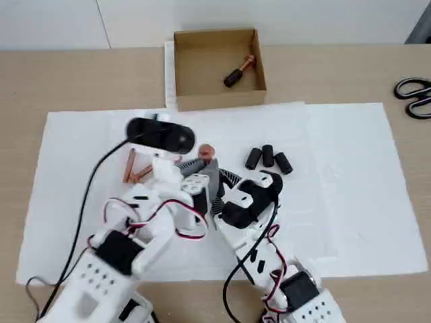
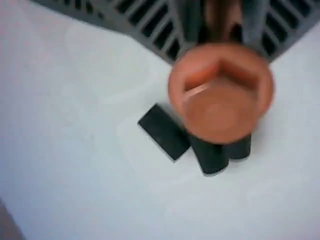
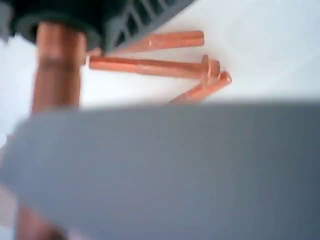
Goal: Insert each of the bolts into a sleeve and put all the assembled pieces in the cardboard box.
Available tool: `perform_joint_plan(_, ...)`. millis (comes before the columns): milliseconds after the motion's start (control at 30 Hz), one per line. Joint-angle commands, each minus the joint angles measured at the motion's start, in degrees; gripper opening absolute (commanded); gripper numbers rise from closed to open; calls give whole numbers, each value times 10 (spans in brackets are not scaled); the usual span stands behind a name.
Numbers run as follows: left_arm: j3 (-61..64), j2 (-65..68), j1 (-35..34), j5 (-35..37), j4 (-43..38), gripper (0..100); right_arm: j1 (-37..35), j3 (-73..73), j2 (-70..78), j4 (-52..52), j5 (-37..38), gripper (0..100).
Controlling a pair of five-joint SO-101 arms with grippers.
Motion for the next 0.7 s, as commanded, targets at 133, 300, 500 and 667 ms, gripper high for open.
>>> perform_joint_plan(133, -87, 93, -2, 4, 40, 6, 1, -11, -14, -7, -2, 4)
perform_joint_plan(300, -87, 94, -2, 4, 46, 6, 1, -11, -14, -7, -2, 4)
perform_joint_plan(500, -87, 94, 0, 4, 102, 7, 1, -11, -14, -7, -2, 4)
perform_joint_plan(667, -91, 94, -1, -37, 140, 85, 1, -11, -14, -7, -2, 4)
